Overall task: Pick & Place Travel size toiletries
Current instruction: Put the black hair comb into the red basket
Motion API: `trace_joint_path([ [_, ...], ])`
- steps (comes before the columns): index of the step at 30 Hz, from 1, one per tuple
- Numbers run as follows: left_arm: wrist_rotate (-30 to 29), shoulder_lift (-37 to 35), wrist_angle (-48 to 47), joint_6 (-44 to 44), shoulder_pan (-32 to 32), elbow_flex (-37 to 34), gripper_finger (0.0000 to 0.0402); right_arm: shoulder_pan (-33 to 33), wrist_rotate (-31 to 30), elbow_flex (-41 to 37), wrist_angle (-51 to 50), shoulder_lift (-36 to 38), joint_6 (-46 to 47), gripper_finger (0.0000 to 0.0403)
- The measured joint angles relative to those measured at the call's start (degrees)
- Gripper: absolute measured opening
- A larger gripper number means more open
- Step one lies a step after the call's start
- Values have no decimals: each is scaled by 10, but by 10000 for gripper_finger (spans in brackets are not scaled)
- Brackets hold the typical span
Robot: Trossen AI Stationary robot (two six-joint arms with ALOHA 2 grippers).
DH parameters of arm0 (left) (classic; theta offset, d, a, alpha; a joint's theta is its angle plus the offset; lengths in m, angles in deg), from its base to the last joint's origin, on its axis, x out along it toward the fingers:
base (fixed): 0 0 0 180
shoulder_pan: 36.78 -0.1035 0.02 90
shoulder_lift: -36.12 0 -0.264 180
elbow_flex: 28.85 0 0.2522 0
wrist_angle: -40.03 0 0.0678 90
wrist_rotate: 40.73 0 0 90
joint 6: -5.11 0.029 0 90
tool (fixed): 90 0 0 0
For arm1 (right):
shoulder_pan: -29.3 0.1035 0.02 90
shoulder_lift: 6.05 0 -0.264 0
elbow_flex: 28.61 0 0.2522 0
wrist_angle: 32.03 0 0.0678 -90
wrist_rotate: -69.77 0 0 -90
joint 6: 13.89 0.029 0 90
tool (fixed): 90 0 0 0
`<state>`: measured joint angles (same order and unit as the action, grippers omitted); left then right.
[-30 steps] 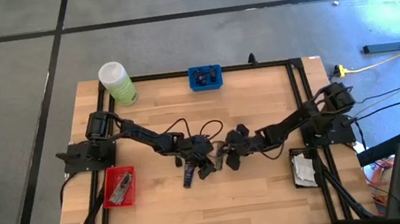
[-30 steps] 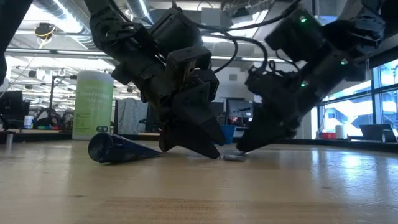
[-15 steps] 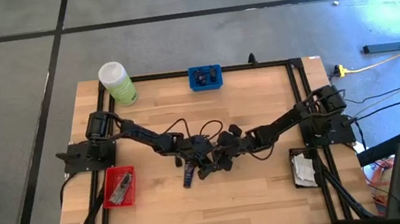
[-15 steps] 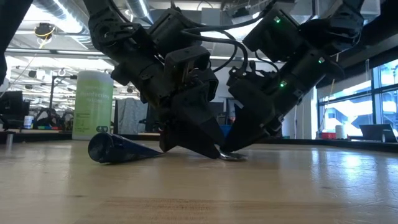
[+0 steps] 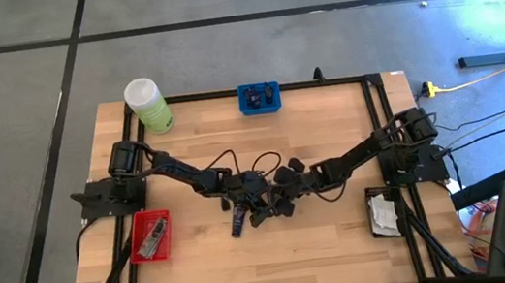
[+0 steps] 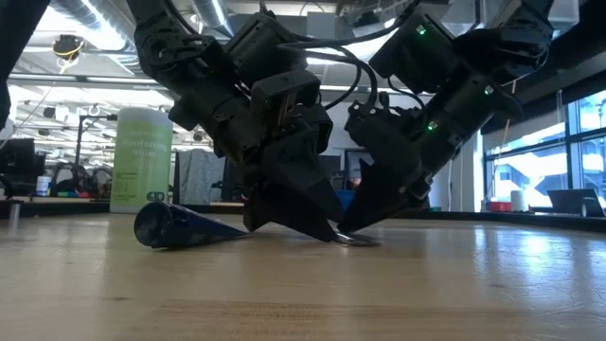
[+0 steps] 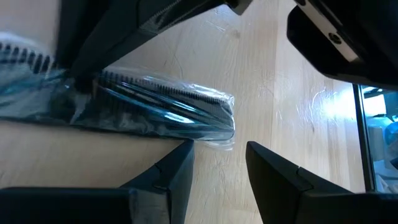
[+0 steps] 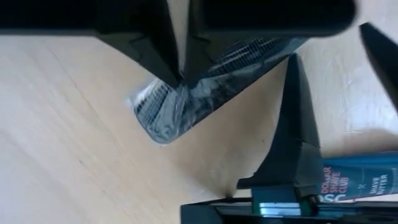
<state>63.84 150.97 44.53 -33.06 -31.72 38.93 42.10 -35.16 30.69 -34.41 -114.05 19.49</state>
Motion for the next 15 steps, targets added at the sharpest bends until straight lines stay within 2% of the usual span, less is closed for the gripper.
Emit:
trace_joint_path([
  [2,0,0,0,0,0,0,145,0,10,0,0,0,0,9],
  [8,2,0,-4,0,0,0,145,0,20,-2,-7,10,-2,3],
  [15,4,0,-9,0,0,0,145,2,31,-5,-46,58,-24,1],
])
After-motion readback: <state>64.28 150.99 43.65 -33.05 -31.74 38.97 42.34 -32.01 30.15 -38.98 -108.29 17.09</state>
